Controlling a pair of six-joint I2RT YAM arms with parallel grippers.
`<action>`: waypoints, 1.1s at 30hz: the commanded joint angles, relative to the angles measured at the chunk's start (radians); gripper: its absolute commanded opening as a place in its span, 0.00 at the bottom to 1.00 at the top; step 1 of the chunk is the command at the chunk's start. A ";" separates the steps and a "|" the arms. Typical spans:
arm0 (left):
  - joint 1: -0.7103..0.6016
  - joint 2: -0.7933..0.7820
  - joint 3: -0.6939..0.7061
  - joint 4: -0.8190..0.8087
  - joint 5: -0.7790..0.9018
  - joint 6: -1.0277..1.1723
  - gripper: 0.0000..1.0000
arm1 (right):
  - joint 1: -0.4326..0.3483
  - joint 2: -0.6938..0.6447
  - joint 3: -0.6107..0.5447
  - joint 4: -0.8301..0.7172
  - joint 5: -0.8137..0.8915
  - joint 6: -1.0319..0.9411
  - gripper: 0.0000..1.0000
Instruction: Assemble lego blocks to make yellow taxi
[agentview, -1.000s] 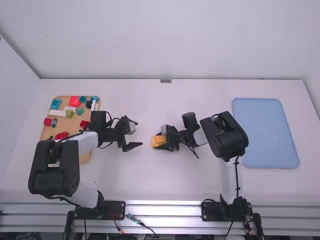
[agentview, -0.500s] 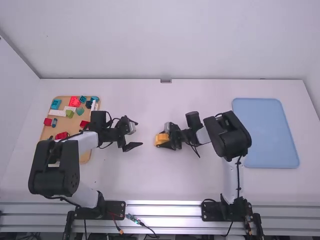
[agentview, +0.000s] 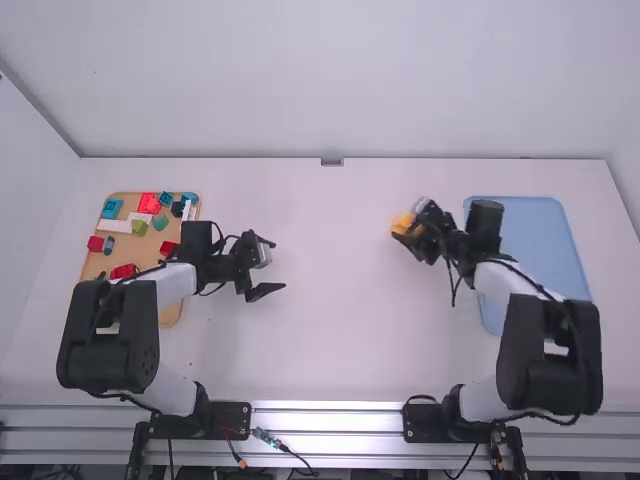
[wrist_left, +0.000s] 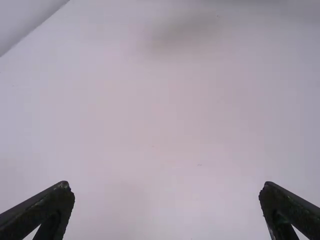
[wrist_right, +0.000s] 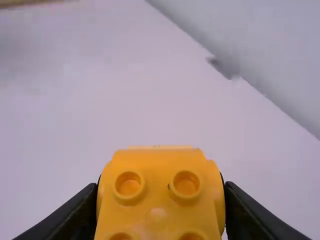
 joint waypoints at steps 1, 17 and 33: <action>0.004 -0.015 -0.009 0.007 0.030 0.015 0.99 | -0.096 -0.068 -0.019 -0.039 0.123 0.027 0.31; 0.004 -0.015 -0.009 0.021 0.029 0.015 0.99 | -0.475 0.080 -0.078 0.177 0.140 0.114 0.21; 0.004 -0.015 -0.010 0.013 0.028 0.015 0.99 | -0.554 0.443 0.068 0.288 0.133 0.199 0.20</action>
